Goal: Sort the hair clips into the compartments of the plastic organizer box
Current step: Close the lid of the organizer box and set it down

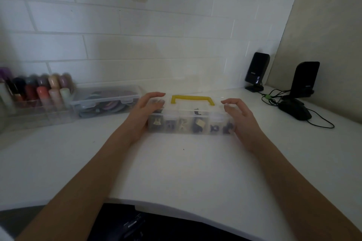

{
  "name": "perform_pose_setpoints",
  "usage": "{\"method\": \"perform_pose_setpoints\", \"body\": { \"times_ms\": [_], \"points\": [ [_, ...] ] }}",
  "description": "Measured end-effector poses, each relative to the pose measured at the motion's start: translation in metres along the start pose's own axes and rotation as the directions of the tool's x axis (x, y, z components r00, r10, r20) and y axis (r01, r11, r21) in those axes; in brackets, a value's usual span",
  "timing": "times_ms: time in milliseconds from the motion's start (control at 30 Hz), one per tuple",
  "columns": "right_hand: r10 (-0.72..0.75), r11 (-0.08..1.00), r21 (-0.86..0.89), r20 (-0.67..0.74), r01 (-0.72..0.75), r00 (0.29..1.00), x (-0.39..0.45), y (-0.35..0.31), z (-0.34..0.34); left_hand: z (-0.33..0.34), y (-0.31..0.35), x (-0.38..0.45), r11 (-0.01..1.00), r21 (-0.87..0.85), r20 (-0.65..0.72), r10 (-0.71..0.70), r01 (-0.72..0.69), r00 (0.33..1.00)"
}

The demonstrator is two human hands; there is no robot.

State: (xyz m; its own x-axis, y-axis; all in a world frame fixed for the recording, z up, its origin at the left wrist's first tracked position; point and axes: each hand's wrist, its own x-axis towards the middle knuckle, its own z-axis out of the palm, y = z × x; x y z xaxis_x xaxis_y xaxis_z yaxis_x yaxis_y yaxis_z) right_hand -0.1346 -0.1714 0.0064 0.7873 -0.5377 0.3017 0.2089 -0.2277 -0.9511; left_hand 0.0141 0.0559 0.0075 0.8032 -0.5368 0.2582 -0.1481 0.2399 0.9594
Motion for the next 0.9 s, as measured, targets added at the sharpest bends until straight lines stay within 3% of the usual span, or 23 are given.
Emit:
{"method": "perform_pose_setpoints", "body": {
  "times_ms": [167,333,900],
  "points": [
    [-0.043,0.995,-0.094,-0.008,0.042,0.999,-0.008,-0.001,0.000,-0.004,0.000,-0.009,0.965,0.251,-0.021,0.088,-0.080,0.996],
    [-0.026,0.989,-0.144,0.001,0.026,1.000,-0.010,-0.001,0.001,0.002,-0.005,-0.009,0.913,0.385,-0.049,0.170,-0.139,0.984],
    [-0.113,0.921,-0.386,-0.124,0.057,0.986,-0.008,0.000,0.009,0.007,-0.008,-0.009,0.866,0.455,-0.110,0.288,-0.209,0.951]
  ]
}}
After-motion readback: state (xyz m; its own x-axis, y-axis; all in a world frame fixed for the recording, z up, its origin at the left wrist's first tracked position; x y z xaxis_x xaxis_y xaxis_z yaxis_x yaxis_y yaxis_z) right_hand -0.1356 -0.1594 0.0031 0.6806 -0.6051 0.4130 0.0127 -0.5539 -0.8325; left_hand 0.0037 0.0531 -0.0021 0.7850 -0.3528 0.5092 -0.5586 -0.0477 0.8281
